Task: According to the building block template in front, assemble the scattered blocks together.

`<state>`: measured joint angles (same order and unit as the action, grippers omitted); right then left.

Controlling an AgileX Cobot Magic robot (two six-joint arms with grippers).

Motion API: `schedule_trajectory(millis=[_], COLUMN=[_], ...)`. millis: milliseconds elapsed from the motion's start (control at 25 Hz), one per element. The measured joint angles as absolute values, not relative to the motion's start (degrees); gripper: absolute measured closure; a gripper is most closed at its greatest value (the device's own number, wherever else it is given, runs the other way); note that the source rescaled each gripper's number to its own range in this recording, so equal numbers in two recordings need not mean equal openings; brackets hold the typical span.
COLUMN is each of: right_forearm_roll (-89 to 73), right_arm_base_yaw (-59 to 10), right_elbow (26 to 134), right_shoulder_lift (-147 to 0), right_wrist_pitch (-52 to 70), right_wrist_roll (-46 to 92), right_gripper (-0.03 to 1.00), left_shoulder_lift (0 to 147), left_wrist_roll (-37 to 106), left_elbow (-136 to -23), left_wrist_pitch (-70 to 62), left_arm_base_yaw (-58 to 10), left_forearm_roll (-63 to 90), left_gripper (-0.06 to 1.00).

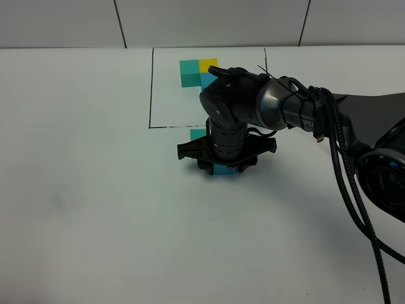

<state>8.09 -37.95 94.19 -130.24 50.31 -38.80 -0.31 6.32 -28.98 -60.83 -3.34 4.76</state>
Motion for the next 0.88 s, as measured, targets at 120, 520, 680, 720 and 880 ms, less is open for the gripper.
schedule_trajectory(millis=[120, 520, 680, 720, 880], right_forearm_roll=[7.9, 8.5, 8.7, 8.7, 9.1], right_arm_base_yaw=[-38.0, -39.6, -40.2, -40.2, -40.2], right_elbow=[94.2, 94.2, 94.0, 94.0, 94.0], right_shoulder_lift=[-130.1, -126.6, -125.1, -124.5, -122.1], right_wrist_pitch=[50.3, 49.6, 49.8, 50.1, 52.8], right_wrist_roll=[-38.0, -37.1, -35.7, -35.0, -31.5], right_gripper=[0.69, 0.06, -0.02, -0.02, -0.03], left_shoulder_lift=[-0.3, -0.3, -0.3, -0.3, -0.3], left_wrist_roll=[6.3, 6.3, 6.3, 6.3, 6.3], left_elbow=[-29.0, -29.0, -29.0, -29.0, -29.0], left_wrist_pitch=[-60.8, -60.8, -60.8, -60.8, -60.8], left_arm_base_yaw=[-3.3, -3.3, -3.3, -3.3, -3.3], left_forearm_roll=[4.8, 4.8, 4.8, 4.8, 4.8], left_gripper=[0.19, 0.19, 0.19, 0.19, 0.19])
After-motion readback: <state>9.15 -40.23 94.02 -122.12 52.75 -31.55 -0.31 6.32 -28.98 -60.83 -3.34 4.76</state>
